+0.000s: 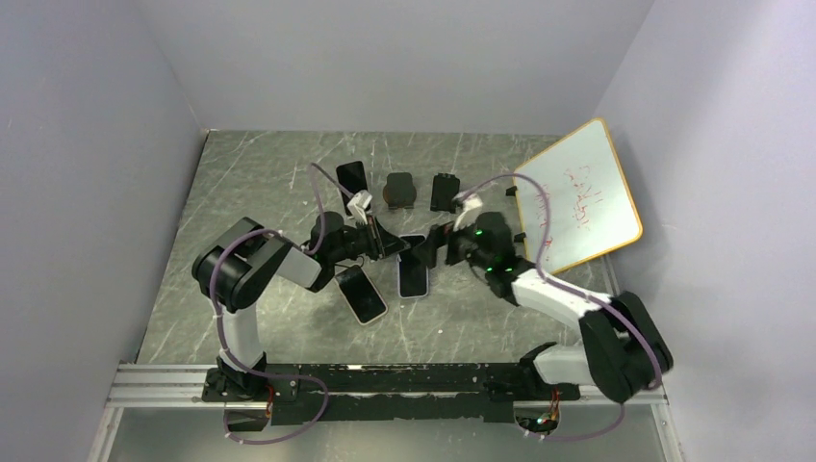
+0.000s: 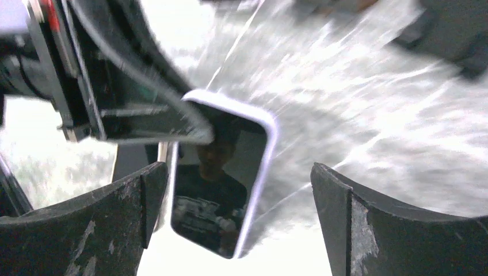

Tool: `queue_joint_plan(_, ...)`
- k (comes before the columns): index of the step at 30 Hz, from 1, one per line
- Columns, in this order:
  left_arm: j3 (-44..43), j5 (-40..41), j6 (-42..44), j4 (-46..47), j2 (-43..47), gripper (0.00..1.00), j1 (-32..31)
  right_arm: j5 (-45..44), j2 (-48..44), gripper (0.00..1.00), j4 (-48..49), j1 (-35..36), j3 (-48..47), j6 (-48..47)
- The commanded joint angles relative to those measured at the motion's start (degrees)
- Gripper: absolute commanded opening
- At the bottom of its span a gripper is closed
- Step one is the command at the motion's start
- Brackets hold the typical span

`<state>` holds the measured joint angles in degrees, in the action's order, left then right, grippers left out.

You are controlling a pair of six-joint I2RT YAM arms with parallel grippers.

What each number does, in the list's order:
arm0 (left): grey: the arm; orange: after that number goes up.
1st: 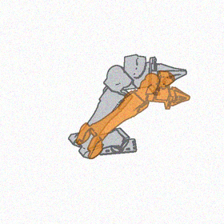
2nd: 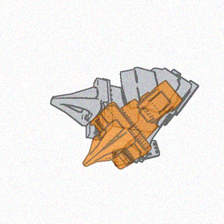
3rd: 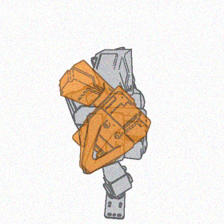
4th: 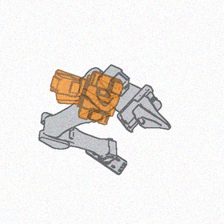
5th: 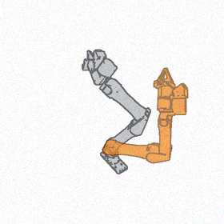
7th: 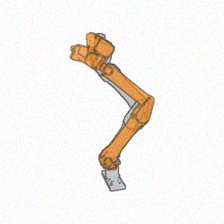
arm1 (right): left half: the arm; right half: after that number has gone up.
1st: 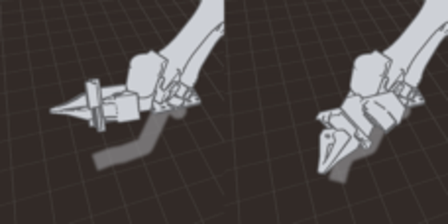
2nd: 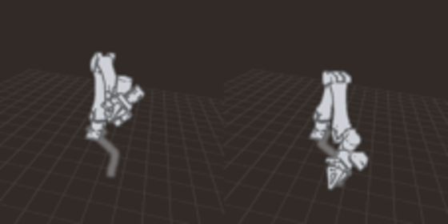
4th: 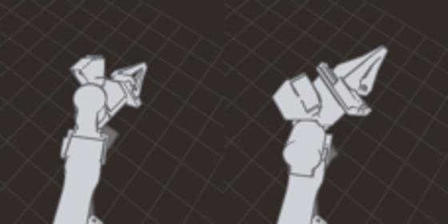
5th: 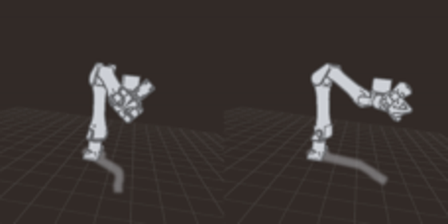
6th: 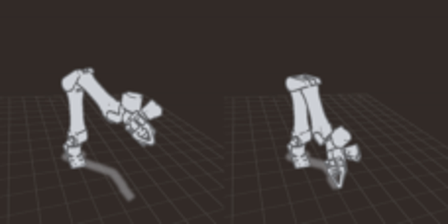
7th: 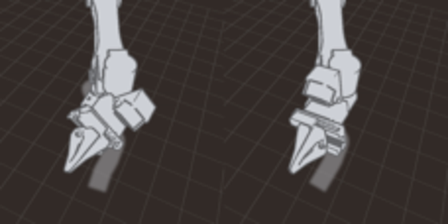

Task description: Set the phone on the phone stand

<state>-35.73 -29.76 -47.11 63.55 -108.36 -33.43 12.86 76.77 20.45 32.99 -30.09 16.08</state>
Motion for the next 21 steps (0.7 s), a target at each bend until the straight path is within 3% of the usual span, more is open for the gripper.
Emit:
queue_joint_plan(1,-2.8,-9.9,6.7,0.6,3.2,0.05,1.1,13.8,-7.6,0.99,5.7,-10.7,2.8,1.6)
queue_joint_plan(6,-8.0,-18.8,15.3,-9.9,7.0,0.05,1.1,22.2,-5.8,0.92,9.1,-11.5,1.6,3.4)
queue_joint_plan(10,-11.2,-18.8,25.5,-25.1,10.8,0.05,1.2,23.8,-5.4,0.87,10.2,-11.5,0.7,2.8)
queue_joint_plan(21,-8.5,-20.5,26.7,-23.3,13.8,0.05,1.2,20.5,-9.0,0.84,11.8,-12.1,5.0,2.4)
